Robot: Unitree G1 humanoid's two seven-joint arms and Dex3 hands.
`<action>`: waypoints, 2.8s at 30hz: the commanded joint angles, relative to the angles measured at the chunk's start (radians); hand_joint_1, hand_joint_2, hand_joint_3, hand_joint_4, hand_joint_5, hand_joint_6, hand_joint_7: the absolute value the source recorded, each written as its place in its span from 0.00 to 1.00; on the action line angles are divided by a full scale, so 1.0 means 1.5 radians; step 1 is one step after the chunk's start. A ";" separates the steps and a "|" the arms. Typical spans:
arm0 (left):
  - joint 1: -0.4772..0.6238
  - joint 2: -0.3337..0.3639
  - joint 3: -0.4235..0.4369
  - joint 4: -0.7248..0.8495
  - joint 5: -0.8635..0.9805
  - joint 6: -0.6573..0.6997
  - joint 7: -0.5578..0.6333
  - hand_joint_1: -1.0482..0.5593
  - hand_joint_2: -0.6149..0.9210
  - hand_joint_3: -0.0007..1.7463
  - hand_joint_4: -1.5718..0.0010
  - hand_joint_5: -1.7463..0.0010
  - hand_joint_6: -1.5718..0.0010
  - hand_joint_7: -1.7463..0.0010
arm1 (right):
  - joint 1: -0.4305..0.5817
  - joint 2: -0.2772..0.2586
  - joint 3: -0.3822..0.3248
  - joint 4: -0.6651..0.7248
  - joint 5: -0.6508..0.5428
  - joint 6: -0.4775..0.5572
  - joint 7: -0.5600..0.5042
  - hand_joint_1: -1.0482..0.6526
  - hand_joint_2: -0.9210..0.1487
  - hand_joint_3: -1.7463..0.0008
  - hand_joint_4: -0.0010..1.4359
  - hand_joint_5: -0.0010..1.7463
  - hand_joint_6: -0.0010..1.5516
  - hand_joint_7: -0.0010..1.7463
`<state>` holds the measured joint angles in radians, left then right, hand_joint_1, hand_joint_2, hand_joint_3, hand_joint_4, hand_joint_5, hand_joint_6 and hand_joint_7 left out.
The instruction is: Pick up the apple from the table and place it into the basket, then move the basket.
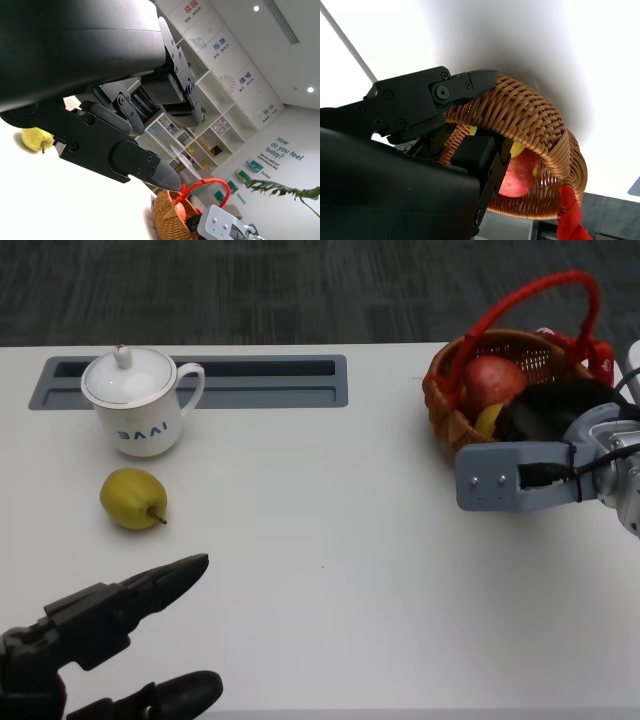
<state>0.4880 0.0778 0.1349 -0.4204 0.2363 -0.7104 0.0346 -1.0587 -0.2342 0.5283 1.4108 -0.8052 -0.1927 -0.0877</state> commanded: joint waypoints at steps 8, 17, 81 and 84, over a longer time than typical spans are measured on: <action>-0.017 0.006 0.001 0.007 0.004 0.015 -0.002 0.32 0.92 0.00 0.41 0.99 0.46 1.00 | 0.009 0.003 0.004 -0.002 -0.008 -0.003 0.021 0.15 0.11 1.00 0.25 0.00 0.25 0.00; -0.081 0.017 -0.002 0.047 -0.002 0.015 -0.001 0.33 0.92 0.00 0.40 0.99 0.46 1.00 | -0.021 0.002 -0.070 -0.009 0.067 -0.035 0.078 0.09 0.12 1.00 0.20 0.00 0.18 0.00; -0.196 0.106 0.009 0.153 -0.098 -0.053 -0.065 0.35 0.90 0.00 0.41 1.00 0.47 1.00 | 0.343 0.041 -0.234 -0.207 0.484 -0.704 0.356 0.30 0.10 1.00 0.41 0.00 0.35 0.00; -0.186 0.106 0.011 0.146 -0.099 -0.050 -0.070 0.34 0.89 0.00 0.42 1.00 0.46 1.00 | 0.354 0.061 -0.228 -0.217 0.484 -0.699 0.369 0.28 0.10 1.00 0.34 0.00 0.29 0.00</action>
<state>0.1930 0.2192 0.1445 -0.1861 0.0964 -0.7816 -0.0601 -0.5425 -0.1465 0.1809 1.0973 -0.0970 -1.2411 0.4531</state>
